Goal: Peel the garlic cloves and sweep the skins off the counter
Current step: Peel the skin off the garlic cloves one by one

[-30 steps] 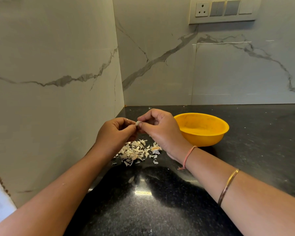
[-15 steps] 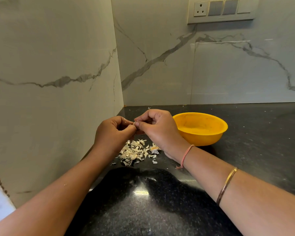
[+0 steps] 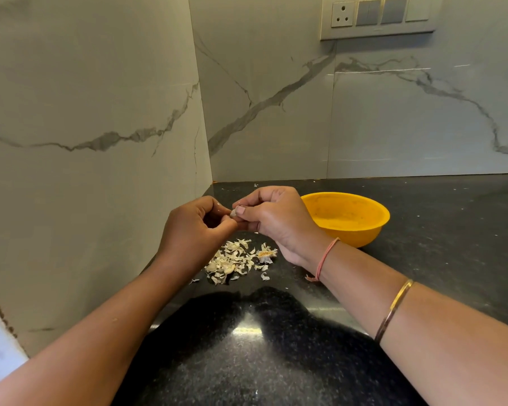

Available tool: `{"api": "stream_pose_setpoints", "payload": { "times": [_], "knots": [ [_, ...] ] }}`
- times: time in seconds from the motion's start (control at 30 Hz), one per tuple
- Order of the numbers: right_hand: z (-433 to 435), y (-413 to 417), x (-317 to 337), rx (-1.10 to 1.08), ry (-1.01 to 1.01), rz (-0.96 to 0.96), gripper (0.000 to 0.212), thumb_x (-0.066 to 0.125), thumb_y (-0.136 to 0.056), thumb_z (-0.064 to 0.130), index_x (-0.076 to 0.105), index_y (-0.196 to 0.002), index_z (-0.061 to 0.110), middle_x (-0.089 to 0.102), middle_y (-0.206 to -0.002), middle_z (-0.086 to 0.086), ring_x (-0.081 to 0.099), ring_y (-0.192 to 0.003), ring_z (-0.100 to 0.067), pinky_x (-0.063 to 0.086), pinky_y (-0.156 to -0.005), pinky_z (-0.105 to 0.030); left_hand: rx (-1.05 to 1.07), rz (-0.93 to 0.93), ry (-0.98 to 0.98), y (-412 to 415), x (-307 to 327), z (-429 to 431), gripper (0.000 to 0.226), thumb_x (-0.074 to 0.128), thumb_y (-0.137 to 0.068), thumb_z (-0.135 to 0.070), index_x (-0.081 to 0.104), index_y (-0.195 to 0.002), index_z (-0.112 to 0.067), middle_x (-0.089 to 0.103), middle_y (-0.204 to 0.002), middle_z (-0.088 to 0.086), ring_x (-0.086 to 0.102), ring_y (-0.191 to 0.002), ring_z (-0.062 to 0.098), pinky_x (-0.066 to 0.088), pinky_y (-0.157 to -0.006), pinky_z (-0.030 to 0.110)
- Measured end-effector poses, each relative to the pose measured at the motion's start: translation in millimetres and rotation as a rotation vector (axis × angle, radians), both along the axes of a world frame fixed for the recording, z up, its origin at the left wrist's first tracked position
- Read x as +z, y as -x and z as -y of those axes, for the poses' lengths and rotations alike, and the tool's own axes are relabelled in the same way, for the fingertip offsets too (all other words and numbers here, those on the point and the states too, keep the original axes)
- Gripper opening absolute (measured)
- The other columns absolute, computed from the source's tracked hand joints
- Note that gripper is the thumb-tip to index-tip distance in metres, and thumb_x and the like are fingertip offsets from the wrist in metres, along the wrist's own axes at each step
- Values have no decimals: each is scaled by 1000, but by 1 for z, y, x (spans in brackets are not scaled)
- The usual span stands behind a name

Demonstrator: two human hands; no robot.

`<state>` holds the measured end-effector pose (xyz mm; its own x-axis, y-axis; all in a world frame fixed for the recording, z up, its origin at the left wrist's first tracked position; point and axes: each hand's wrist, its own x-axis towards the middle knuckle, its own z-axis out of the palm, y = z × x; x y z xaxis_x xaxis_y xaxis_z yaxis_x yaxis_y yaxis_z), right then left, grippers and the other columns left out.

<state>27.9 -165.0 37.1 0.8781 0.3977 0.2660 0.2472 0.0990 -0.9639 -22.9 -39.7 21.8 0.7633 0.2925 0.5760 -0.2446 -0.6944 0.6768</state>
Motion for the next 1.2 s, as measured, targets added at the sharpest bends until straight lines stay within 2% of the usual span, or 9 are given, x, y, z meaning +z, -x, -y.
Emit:
{"api": "stream_pose_setpoints", "payload": {
  "times": [0.1, 0.17, 0.3, 0.4, 0.63, 0.77, 0.87, 1.0, 1.2],
  "knots": [
    [4, -1, 4, 26, 30, -62, 15, 59, -82, -11, 65, -74, 1, 66, -74, -14, 66, -71, -23, 51, -90, -48, -39, -9, -33, 2, 0, -2, 10, 67, -81, -11, 67, -73, -18, 65, -64, 3, 60, -60, 22, 50, -56, 33],
    [6, -1, 7, 48, 40, -95, 11, 59, -84, -10, 63, -77, -2, 66, -71, -14, 65, -65, -20, 51, -89, -46, -66, -17, -55, 2, 1, -4, 11, 67, -80, -11, 67, -73, -19, 65, -63, 2, 60, -59, 23, 52, -56, 34],
    [10, -3, 8, 98, 25, -141, 5, 58, -85, -9, 63, -87, -9, 65, -71, -14, 63, -59, -16, 56, -72, -29, -99, -45, -43, 2, 2, -7, 19, 68, -80, -10, 66, -69, -26, 65, -58, -8, 55, -51, 2, 45, -52, 17],
    [11, -4, 5, 122, -25, -137, 8, 58, -86, -6, 64, -92, -9, 65, -74, -13, 63, -61, -14, 57, -64, -22, -100, -40, -26, 2, 3, -7, 19, 67, -81, -11, 65, -70, -26, 64, -57, -9, 55, -51, -1, 42, -49, 11],
    [9, -7, 2, 170, -47, -146, 14, 52, -89, -7, 63, -96, -11, 65, -84, -17, 63, -70, -18, 57, -71, -25, -70, -40, -24, 1, 5, -8, 18, 67, -82, -13, 65, -71, -27, 66, -63, -7, 58, -56, 3, 41, -49, 9],
    [9, -7, 0, 204, -17, -121, 19, 61, -86, 0, 63, -99, -13, 65, -91, -19, 63, -76, -17, 55, -76, -27, -84, -41, -38, 2, 4, -9, 17, 66, -83, -13, 66, -74, -27, 66, -66, -7, 59, -57, 2, 44, -52, 12],
    [8, -7, -1, 173, -17, -107, 16, 59, -85, -6, 64, -99, -10, 66, -95, -21, 63, -81, -20, 54, -81, -30, -86, -48, -44, 2, 5, -8, 16, 66, -83, -13, 66, -75, -27, 66, -67, -8, 59, -59, 1, 44, -51, 10],
    [8, -6, 0, 175, -4, -95, 17, 54, -85, -13, 65, -97, -7, 66, -93, -20, 63, -78, -19, 55, -79, -27, -42, -36, 0, 1, 6, -10, 18, 65, -84, -13, 66, -74, -28, 68, -66, -1, 62, -62, 14, 46, -52, 16],
    [7, -6, -2, 201, 9, -106, 18, 54, -86, -12, 64, -99, -6, 65, -85, -14, 62, -70, -16, 53, -81, -30, 71, -28, 25, -1, 5, -14, 20, 62, -86, -16, 63, -71, -30, 67, -69, -3, 66, -67, 16, 51, -62, 26]
  ]
}}
